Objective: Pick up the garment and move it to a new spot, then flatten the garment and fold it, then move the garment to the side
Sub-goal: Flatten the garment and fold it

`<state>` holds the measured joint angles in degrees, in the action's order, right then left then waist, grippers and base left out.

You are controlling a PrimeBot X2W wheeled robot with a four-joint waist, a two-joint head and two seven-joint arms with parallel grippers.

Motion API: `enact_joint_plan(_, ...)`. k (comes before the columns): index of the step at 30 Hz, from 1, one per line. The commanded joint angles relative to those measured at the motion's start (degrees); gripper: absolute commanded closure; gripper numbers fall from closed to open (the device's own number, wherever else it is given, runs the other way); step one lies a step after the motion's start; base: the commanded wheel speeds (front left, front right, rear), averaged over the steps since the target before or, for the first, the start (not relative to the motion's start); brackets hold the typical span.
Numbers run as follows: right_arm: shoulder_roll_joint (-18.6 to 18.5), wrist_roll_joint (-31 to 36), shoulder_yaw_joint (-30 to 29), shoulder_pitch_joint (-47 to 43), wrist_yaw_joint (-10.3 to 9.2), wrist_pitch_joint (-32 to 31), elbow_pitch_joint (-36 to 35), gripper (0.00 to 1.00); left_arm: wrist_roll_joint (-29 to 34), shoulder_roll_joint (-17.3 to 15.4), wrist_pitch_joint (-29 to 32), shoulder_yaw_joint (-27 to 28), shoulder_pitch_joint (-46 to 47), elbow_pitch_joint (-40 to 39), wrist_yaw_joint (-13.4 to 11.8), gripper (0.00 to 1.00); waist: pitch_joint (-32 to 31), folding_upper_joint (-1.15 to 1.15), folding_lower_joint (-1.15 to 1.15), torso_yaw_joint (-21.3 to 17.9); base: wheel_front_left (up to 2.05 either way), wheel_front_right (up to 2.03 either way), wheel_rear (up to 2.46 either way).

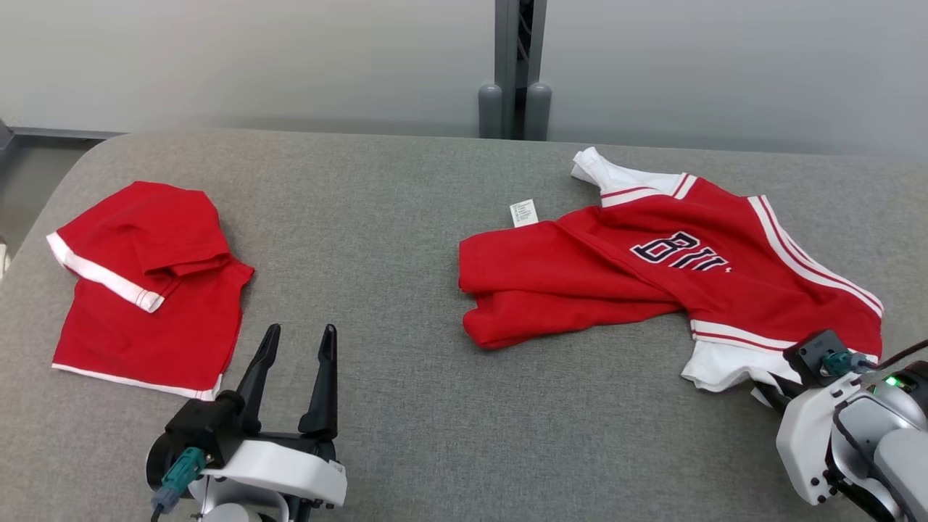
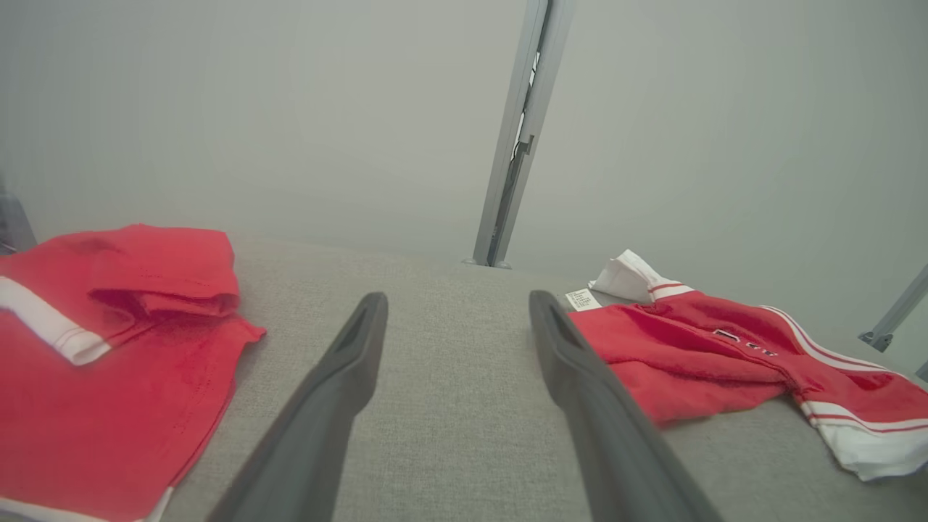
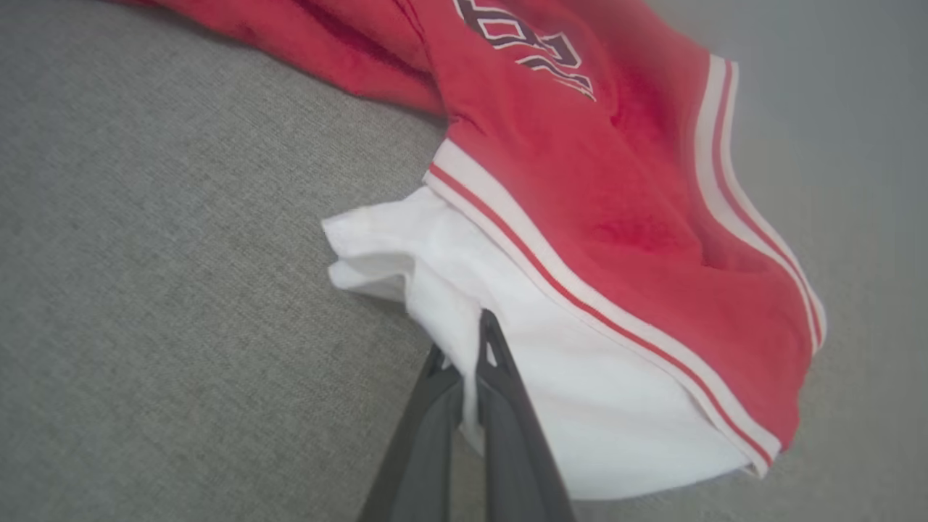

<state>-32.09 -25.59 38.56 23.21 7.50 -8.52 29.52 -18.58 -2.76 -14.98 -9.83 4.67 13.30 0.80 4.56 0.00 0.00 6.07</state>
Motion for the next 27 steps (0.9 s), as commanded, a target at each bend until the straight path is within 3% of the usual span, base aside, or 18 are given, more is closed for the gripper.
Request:
enact_joint_plan(1,-0.3,-0.6,1.4,1.5,-0.01,0.6,2.0,1.0,0.5,-0.2,-0.2,0.3,0.8,-0.1,0.4,0.0,0.8,0.0,0.0,0.9,0.0,0.0,0.0)
enact_joint_plan(8,1.9,-0.3,5.5,7.5,-0.01,5.1,11.7,1.0,0.9,-0.2,-0.2,0.2,1.6,-0.2,0.8,0.0,2.4,0.0,0.0,2.3,0.0,0.0,0.0)
enact_joint_plan(9,2.2,0.4,5.5,8.5,-0.01,6.2,13.3,0.84,0.9,-0.2,-0.2,0.2,1.7,-0.2,0.8,0.0,2.6,0.0,0.0,2.5,0.0,0.0,0.0)
enact_joint_plan(10,2.8,0.8,5.2,9.3,-0.01,7.5,14.9,0.24,0.9,-0.2,-0.2,0.2,1.8,-0.2,0.9,0.0,2.8,0.0,0.0,2.6,0.0,0.0,0.0)
enact_joint_plan(11,3.7,0.8,4.8,9.8,-0.01,8.3,16.7,0.0,0.8,-0.2,-0.2,0.2,1.8,-0.3,0.9,0.0,2.9,0.0,0.0,2.7,0.0,0.0,0.0)
enact_joint_plan(27,10.1,10.8,-4.0,19.9,-0.01,19.1,36.3,0.0,0.3,-0.2,-0.2,-0.4,3.1,-0.1,0.4,0.0,4.3,0.0,0.0,1.1,0.0,0.0,0.0)
